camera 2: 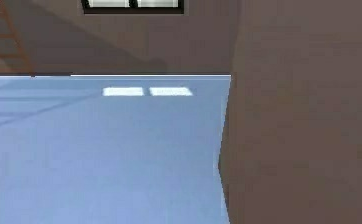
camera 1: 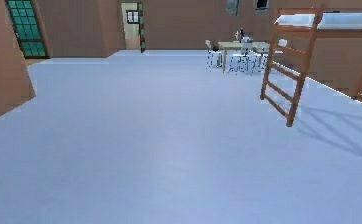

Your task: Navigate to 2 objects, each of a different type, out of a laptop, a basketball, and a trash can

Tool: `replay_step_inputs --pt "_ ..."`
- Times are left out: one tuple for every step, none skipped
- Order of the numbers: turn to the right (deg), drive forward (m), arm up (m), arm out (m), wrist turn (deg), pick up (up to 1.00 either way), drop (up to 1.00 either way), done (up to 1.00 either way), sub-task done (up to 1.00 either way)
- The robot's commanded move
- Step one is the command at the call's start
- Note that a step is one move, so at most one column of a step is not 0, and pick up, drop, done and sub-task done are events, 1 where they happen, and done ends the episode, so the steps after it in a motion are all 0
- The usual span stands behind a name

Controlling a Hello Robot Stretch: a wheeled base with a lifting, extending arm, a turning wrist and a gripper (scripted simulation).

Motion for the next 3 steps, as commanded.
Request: replay_step_inputs --pt "0.0 0.05 0.00 0.00 0.0 0.00 0.00 0.00 0.00" --pt "-30.0 0.00 0.00 0.00 0.0 0.00 0.00 0.00 0.00" --pt "0.0 1.00 0.00 0.00 0.0 0.00 0.00 0.00 0.00"
